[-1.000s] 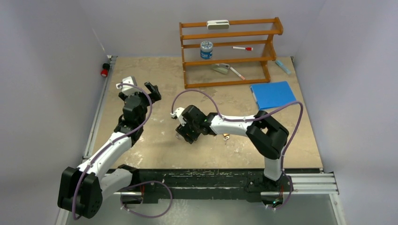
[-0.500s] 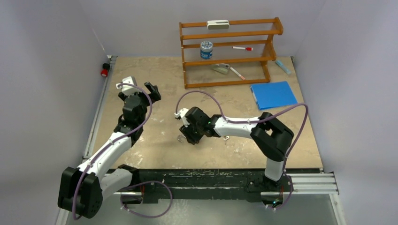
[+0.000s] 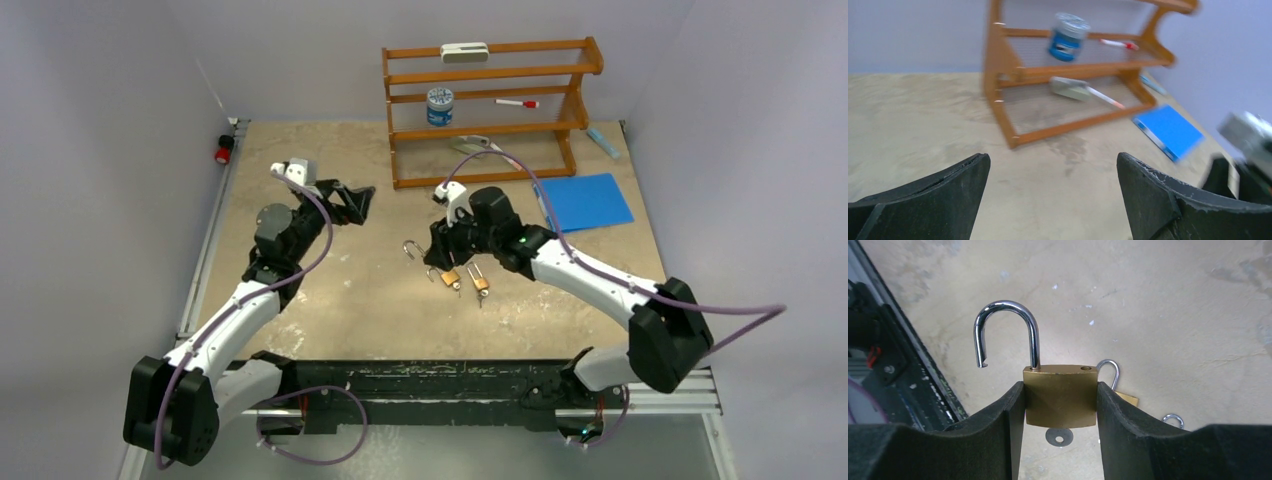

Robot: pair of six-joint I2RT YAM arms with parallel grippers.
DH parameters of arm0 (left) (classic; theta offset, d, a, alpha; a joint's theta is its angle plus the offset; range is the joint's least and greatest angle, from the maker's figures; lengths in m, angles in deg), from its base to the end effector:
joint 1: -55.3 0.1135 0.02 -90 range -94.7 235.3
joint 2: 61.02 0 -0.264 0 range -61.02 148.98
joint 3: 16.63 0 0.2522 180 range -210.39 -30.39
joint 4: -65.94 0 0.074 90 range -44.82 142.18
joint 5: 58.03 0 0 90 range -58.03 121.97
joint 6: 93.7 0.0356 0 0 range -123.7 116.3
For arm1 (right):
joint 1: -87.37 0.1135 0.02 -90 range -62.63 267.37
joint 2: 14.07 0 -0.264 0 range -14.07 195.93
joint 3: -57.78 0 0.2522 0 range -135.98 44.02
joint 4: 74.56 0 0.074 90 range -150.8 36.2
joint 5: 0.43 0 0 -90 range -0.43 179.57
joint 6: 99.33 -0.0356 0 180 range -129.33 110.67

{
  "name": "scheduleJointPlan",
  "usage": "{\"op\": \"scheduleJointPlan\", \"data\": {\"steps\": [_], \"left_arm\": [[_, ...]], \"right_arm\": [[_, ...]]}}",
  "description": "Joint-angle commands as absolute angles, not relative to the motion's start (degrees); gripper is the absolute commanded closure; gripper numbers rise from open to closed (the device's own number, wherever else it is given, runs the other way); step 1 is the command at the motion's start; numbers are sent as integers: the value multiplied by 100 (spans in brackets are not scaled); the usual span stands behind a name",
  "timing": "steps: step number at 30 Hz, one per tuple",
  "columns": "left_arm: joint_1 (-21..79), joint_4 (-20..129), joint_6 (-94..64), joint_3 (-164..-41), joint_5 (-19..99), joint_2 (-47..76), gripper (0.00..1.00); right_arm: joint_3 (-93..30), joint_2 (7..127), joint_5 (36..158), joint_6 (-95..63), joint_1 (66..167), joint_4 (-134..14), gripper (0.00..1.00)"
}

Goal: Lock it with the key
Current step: Pick up the lock from the center of the board.

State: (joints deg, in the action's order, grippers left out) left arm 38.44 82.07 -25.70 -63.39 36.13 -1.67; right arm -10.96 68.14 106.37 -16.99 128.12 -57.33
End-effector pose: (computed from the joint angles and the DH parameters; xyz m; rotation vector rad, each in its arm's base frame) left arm 0.2297 -0.0723 0.2924 -0.0096 1.5387 -0.5968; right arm 0.2375 0.2183 0.2611 -0.7967 2.0382 0.8027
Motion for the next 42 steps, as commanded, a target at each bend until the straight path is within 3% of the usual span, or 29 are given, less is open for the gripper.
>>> {"op": "scheduleJointPlan", "data": {"steps": [1, 5, 10, 17, 28, 34, 42], "left_arm": [[3869, 8378, -1923, -6870, 6565, -121, 1], [3861, 7938, -1496, -7117, 8736, 62, 1], [3834, 7059, -816, -7218, 8375, 5, 1], [3834, 7231, -1165, -7313, 7432, 281, 1], [3834, 7598, -1601, -7429, 8199, 941, 8], [3613, 7934, -1750, -7270, 8680, 907, 6], [3185, 6412, -514, -7582, 8556, 1262, 12]], "right_arm": [[-1025, 6267, 11300, -1832, 12587, -6058, 100], [-951, 6024, 11381, -1900, 12486, -6062, 100], [-924, 5931, 11477, -1925, 12428, -6062, 100], [-970, 5912, 11453, -1924, 12411, -6044, 100], [-1143, 6015, 11492, -1872, 12405, -5940, 100], [-1185, 6061, 11436, -1840, 12407, -5924, 100], [-1206, 5955, 11356, -1800, 12402, -5815, 100]]}}
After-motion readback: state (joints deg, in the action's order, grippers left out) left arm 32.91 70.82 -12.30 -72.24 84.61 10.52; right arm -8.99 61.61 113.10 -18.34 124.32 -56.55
